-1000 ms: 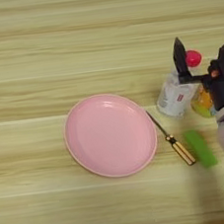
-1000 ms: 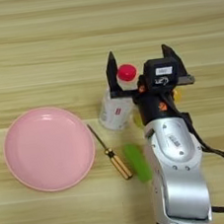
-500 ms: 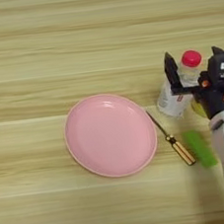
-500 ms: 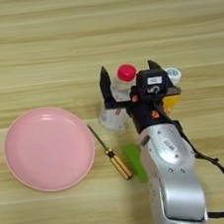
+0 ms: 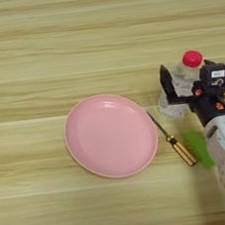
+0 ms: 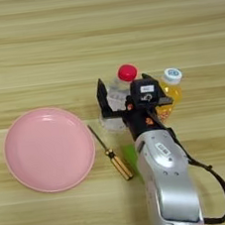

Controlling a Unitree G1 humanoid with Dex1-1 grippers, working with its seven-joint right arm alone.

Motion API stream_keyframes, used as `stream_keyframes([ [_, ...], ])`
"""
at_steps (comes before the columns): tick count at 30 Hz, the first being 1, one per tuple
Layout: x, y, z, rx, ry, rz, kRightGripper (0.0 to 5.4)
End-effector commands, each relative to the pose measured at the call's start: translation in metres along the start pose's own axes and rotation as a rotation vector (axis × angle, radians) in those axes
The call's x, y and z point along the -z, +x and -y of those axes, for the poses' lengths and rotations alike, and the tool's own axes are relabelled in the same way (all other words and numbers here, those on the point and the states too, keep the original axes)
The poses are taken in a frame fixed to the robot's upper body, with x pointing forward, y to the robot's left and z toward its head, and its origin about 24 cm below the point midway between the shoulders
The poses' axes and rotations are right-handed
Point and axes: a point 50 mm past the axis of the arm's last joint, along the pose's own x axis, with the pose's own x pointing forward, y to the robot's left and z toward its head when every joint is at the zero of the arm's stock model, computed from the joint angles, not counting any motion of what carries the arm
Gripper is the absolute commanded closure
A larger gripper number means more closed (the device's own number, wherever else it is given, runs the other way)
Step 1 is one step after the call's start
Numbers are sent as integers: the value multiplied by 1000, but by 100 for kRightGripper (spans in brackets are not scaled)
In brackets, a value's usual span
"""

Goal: Move the objects on the table

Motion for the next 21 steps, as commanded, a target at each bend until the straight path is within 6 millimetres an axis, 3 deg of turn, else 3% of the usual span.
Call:
stream_keyframes([
  [1,-15,5,-5,-20,-30,88,3],
  [21,-1,10,5,11,-48,56,3],
])
